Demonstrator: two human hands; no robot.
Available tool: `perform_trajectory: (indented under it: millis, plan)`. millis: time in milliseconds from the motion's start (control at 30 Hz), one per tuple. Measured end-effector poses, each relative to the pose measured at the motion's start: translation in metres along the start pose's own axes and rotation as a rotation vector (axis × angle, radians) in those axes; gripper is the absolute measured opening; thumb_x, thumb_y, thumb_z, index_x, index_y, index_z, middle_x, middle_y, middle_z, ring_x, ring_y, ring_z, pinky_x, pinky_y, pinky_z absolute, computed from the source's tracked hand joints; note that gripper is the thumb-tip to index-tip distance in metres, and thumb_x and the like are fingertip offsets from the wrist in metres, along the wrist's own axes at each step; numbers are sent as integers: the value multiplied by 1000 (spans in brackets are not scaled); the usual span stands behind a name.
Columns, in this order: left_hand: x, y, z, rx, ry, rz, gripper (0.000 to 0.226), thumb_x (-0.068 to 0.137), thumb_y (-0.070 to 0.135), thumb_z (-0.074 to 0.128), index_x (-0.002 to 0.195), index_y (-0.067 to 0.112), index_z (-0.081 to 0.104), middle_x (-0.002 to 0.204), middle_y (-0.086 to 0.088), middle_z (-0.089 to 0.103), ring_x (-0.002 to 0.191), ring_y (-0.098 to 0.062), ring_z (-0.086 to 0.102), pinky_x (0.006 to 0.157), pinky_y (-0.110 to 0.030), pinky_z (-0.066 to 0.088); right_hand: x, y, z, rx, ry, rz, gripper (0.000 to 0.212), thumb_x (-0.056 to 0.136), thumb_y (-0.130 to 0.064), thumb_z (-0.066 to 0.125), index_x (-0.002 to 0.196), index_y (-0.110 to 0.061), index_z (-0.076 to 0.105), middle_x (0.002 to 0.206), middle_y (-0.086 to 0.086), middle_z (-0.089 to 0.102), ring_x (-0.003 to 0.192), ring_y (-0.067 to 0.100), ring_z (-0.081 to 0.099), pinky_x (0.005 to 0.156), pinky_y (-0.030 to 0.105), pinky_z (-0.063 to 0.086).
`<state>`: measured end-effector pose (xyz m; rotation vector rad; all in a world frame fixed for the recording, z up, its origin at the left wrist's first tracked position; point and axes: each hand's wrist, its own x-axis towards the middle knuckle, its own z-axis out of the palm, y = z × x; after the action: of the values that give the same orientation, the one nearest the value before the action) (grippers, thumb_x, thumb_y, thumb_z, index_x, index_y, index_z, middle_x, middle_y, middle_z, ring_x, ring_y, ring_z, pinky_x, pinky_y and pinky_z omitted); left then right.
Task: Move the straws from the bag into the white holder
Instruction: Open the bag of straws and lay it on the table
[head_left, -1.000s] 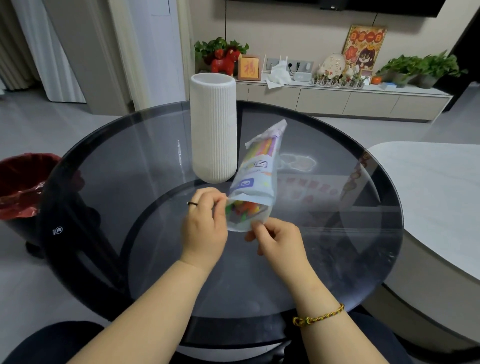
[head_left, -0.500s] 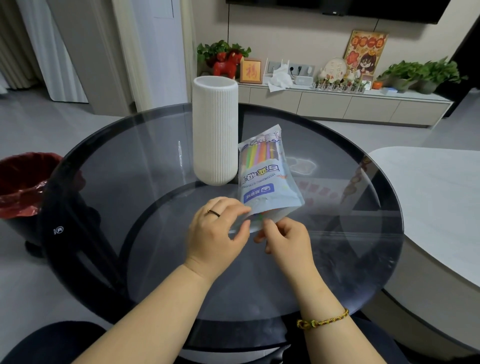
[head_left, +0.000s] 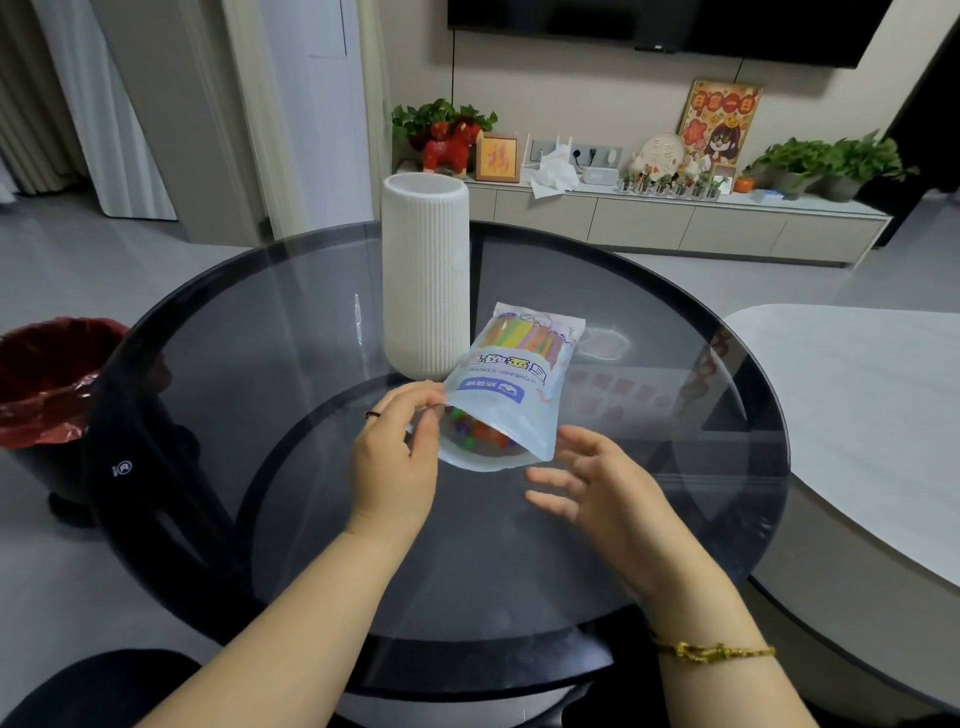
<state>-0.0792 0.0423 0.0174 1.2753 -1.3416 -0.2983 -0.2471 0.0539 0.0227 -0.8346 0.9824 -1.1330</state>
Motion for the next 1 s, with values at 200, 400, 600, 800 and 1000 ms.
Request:
perform_trajectory:
  millis: [200,400,600,800,1000]
  plan:
    - [-1,11,-19,-210,-87,-101,33,89,4,48,74,33,54,81,24,60,74,20,53,65,3,37,-1,8,33,403,-178,213,86,53,-65,55,117,-8,52,105,14,67,95,25,66,76,41,55]
    - [0,2,-27,-466,-164,-285,28,89,7,49,69,26,55,60,27,65,58,13,55,57,-1,42,16,16,83,783,-186,60,73,44,-62,67,92,-7,63,90,17,65,93,30,59,94,48,41]
    - [-2,-13,-20,-678,-207,-591,26,90,7,47,78,22,65,73,12,72,72,-3,62,67,-13,50,35,12,78,724,-100,-104,83,17,-35,88,93,-14,61,73,5,71,72,18,68,69,32,59]
    - [6,-10,-11,-1086,-281,-947,45,96,39,26,117,13,57,113,-6,65,99,-19,61,74,-30,51,45,15,67,407,11,-244,62,72,-19,51,131,-7,36,112,11,57,95,21,59,76,30,56]
    - [16,-8,-7,-1199,-258,-1124,59,92,50,29,135,11,38,131,-18,53,114,-33,56,89,-41,48,46,22,68,228,39,-278,73,68,-7,65,133,-9,30,119,12,56,103,23,59,87,37,52]
